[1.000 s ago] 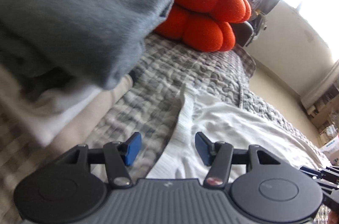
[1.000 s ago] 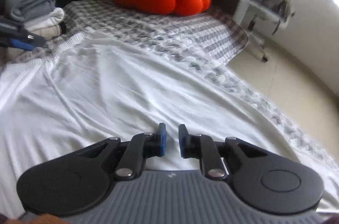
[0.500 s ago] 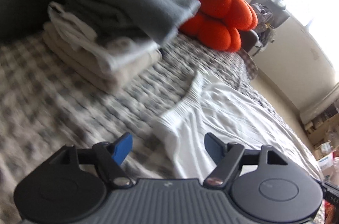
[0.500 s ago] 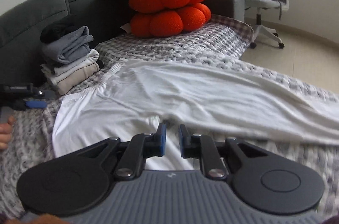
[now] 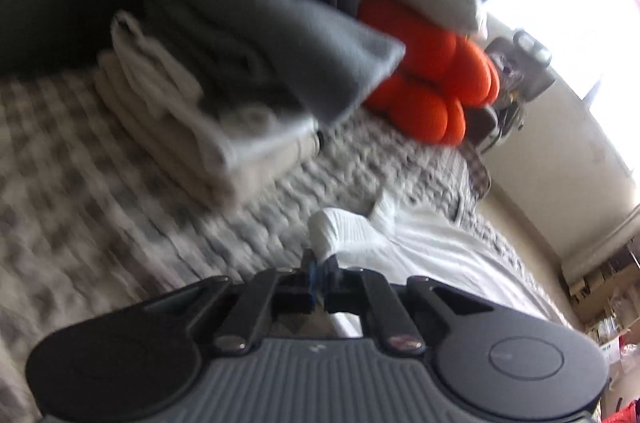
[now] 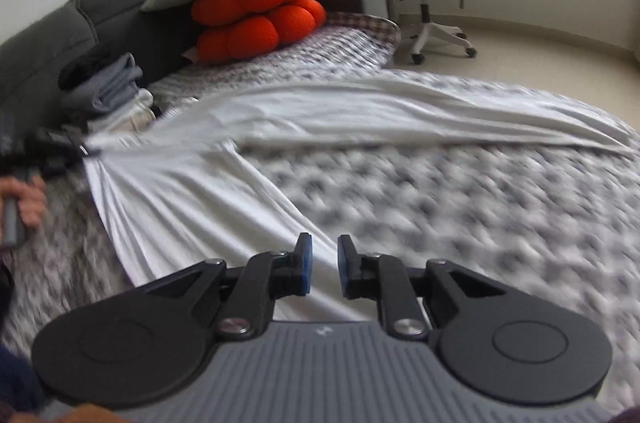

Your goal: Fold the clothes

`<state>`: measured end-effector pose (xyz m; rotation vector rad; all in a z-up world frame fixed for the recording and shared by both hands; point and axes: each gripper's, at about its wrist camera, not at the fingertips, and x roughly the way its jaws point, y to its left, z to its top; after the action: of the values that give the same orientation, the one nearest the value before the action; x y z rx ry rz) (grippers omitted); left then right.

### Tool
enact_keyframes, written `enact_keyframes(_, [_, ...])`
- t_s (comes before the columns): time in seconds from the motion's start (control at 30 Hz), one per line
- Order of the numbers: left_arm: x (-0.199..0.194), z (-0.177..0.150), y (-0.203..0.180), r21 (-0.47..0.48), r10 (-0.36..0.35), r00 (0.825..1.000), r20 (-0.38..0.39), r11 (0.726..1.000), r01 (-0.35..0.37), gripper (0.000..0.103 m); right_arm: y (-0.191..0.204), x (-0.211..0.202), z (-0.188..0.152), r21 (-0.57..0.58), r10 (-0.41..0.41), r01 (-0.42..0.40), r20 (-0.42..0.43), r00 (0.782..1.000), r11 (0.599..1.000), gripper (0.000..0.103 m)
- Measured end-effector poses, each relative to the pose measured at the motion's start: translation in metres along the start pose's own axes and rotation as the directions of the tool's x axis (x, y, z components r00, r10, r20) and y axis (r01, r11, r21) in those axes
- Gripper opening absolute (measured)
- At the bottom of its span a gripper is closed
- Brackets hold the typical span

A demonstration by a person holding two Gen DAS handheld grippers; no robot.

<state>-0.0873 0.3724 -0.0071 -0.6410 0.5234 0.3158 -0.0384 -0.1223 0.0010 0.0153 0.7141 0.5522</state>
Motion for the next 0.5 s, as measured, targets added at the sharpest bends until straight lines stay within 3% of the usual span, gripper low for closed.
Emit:
enact_keyframes(0.1, [0.010, -0.003, -0.005, 0.033, -0.001, 0.999, -0.032, 0.999, 0.002, 0.004, -0.007, -0.008, -0.010, 0.015, -0.029, 0.029, -0.001, 1.000, 0.999, 0.019])
enact_keyframes(0.2, [0.024, -0.011, 0.001, -0.006, -0.004, 0.996, -0.091, 1.000, 0.004, 0.004, -0.007, -0.015, -0.018, 0.020, -0.021, 0.021, -0.002, 1.000, 1.000, 0.020])
enact_keyframes(0.27, [0.026, -0.013, 0.008, -0.035, -0.013, 0.995, -0.103, 0.999, 0.009, 0.006, -0.009, -0.025, -0.025, -0.001, -0.031, 0.031, 0.000, 1.000, 1.000, 0.027])
enact_keyframes(0.33, [0.025, -0.014, 0.017, -0.067, -0.023, 0.994, -0.108, 0.998, 0.016, 0.014, -0.014, -0.041, -0.034, -0.043, -0.059, 0.060, 0.006, 0.998, 0.997, 0.037])
enact_keyframes(0.5, [0.022, -0.011, 0.023, -0.095, -0.050, 0.993, -0.106, 0.995, 0.039, 0.017, -0.040, -0.101, -0.057, -0.113, -0.150, 0.154, 0.045, 0.988, 0.982, 0.038])
